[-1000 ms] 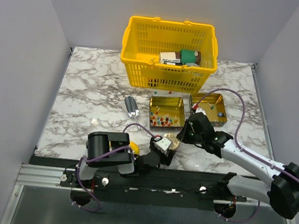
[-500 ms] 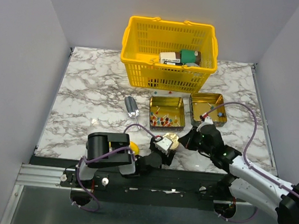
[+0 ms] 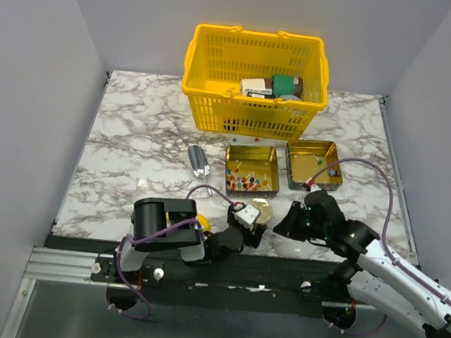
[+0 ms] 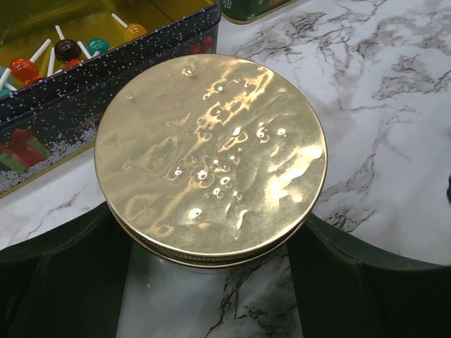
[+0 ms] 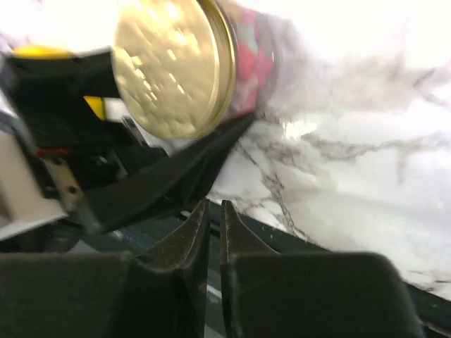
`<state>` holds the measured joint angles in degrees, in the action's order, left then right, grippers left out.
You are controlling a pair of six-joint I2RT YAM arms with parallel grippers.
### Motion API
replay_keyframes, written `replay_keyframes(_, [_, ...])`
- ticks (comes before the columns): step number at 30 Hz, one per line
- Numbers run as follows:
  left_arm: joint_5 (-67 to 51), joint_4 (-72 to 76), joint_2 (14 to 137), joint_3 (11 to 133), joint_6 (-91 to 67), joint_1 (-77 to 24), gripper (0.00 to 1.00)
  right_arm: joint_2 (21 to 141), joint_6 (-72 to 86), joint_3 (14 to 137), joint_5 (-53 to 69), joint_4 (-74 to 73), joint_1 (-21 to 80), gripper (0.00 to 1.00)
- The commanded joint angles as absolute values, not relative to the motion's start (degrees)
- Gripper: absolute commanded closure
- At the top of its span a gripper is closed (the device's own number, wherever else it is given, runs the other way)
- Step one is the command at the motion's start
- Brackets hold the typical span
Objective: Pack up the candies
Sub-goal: Screw the bottle lid onto the packing bottle.
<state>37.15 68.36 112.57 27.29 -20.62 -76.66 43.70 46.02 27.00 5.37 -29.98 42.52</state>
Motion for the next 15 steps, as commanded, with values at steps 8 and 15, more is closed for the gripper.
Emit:
replay_keyframes(8, [32.52, 56.34, 115.84, 24.34, -23.38, -76.55, 0.43, 55.00, 41.76, 37.70, -8.08, -26.47, 42.54, 0.46])
replay_keyframes(15, [32.61, 55.46, 116.45, 24.96, -22.32, -76.73, 0.42, 67.75, 38.94, 41.83, -7.03, -20.83, 41.22, 0.66])
